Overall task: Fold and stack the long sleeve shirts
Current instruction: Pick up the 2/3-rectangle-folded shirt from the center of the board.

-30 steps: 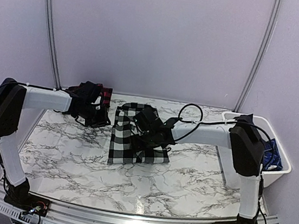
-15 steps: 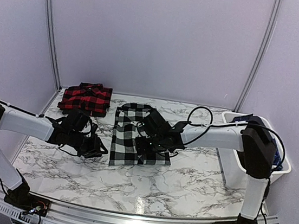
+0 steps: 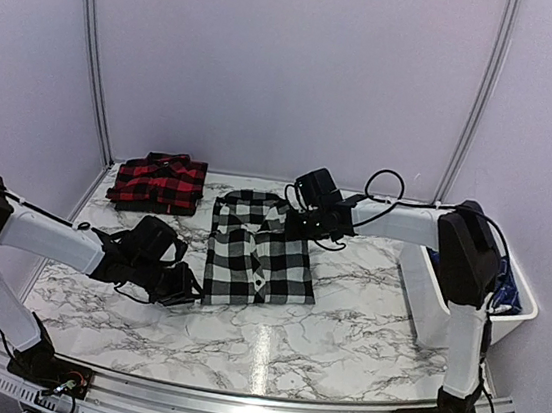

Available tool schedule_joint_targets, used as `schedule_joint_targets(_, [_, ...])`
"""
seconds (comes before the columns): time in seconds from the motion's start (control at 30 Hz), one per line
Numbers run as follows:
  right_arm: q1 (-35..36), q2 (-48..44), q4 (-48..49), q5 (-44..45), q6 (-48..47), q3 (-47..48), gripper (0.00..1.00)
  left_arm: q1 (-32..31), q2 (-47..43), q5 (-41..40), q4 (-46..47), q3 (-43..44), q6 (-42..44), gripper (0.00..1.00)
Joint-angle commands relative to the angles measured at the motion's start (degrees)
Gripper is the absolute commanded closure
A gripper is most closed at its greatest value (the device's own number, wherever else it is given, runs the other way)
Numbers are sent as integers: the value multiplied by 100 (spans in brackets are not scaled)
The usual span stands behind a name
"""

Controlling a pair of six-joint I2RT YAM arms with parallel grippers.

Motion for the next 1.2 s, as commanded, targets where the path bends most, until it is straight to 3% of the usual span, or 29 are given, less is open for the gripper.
schedule_joint_targets(0.0, [-134,648,-74,-125,-293,597,60,-82,-48,-155,-64,-124,-105,69])
schedule_joint_targets(0.27, [-152,1158,-336,-244,-287,929,48,-228,-102,-119,-76,-143,-214,68])
schedule_joint_targets(0.5, [-156,227,-614,-36,-412,703,34,-251,-206,-209,-21,-227,-318,67])
schedule_joint_targets(0.7, [-135,-1096,-220,-428,-381,-750,34,-261,-292,-168,65,-282,-256,68])
schedule_joint_targets(0.93, [58,-2604,549,-743,-212,-3027,43,-330,-541,-311,55,-310,213,68])
schedule_joint_targets(1.17, [533,-2997,958,-599,-364,-4110,47,-567,-636,-1014,-222,-268,704,68])
